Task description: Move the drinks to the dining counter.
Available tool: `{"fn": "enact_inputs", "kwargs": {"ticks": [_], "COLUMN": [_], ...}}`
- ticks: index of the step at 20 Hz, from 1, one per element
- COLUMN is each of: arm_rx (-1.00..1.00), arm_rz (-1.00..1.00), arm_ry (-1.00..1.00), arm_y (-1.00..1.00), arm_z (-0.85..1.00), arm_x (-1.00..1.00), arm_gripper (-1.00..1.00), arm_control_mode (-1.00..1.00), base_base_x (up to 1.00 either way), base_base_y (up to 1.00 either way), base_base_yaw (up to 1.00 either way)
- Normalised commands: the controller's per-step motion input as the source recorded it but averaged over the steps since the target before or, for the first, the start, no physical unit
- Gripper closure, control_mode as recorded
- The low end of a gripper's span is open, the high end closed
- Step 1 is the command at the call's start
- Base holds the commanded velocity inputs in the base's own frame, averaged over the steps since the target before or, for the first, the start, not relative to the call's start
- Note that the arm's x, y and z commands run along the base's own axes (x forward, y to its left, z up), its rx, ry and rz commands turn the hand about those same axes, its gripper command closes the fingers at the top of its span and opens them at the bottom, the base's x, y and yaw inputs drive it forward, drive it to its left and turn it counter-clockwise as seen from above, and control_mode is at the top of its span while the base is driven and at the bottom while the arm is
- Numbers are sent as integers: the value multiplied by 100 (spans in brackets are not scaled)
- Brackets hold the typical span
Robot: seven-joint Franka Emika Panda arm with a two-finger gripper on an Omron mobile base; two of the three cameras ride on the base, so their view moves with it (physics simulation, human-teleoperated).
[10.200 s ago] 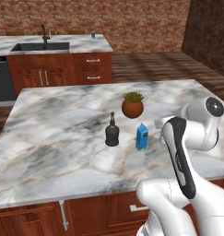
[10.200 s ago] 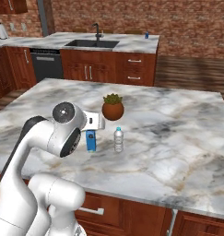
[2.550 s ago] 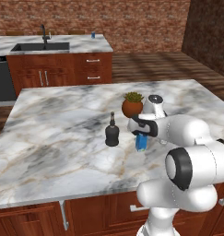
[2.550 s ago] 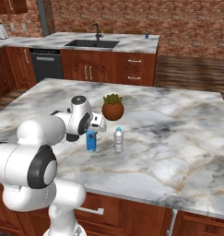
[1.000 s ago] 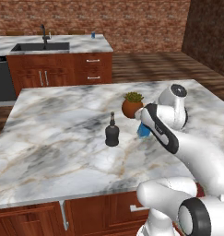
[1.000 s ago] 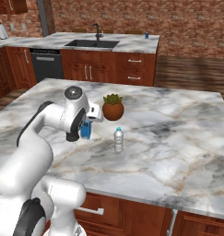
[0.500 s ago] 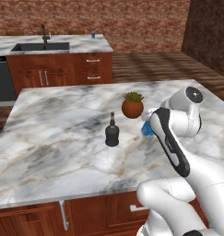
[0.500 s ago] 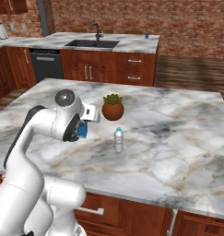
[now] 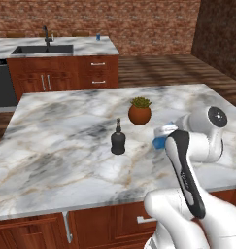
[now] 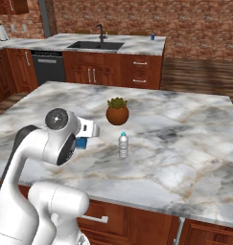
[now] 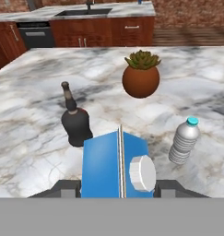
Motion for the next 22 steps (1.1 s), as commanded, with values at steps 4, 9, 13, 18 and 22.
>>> {"fn": "enact_inputs", "kwargs": {"ticks": [4, 9, 13, 18, 22], "arm_rx": [0, 0, 0, 0, 0], "arm_rz": [0, 0, 0, 0, 0], "arm_ry": [-3, 0, 0, 0, 0], "arm_y": [0, 0, 0, 0, 0], "arm_z": [0, 0, 0, 0, 0], "arm_x": [-9, 0, 0, 0, 0], "arm_gripper": [100, 100, 100, 100, 100], "arm_control_mode": [-100, -100, 100, 100, 100], "base_base_x": [0, 0, 0, -9, -31], "base_base_y": [0, 0, 0, -1, -7], "base_base_yaw": [0, 0, 0, 0, 0]}}
